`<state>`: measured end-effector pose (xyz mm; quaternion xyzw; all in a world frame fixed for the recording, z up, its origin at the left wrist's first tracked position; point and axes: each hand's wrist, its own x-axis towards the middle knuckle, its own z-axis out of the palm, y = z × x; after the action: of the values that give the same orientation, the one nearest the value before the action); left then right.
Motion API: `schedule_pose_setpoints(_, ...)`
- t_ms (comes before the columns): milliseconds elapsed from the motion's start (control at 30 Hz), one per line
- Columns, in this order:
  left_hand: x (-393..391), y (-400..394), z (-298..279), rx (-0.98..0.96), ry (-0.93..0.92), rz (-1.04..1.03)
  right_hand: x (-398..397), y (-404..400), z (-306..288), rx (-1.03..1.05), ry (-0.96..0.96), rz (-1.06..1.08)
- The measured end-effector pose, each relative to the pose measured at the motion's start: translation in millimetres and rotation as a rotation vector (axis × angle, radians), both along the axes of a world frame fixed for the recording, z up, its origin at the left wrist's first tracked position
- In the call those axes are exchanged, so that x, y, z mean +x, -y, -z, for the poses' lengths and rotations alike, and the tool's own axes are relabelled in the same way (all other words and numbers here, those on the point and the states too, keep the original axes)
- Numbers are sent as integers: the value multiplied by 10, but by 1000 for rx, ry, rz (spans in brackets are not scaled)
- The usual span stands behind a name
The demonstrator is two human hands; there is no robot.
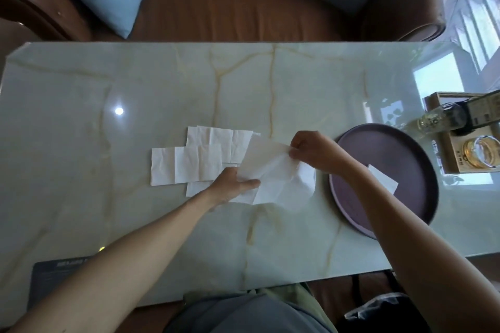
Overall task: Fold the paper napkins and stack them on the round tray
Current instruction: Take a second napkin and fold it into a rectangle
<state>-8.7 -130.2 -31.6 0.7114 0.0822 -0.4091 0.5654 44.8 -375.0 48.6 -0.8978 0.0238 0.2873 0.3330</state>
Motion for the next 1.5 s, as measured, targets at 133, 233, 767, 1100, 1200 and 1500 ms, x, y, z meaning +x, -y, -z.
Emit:
schedule_pose_setpoints(133, 21, -103, -275, -77, -3, -52, 43, 24, -106, 91, -2, 229)
schedule_pose_setpoints(233, 22, -222, -453, -136, 11, -100, -99, 87, -33, 292, 69, 700)
schedule_pose_setpoints(767, -233, -909, -514, -186, -77, -255, -850, -936, 464, 798, -411, 768)
schedule_pose_setpoints(1100, -154, -990, -697, -206, -35, -290, -655, -608, -40, 751, -311, 630)
schedule_pose_setpoints(1200, -119, -1003, -828, -263, 16, -305, -576, -564, -202, 735, -243, 594)
schedule_pose_setpoints(1500, 49, -993, -1530, -414, 271, -347, -353, -532, -1051, 883, 188, 467)
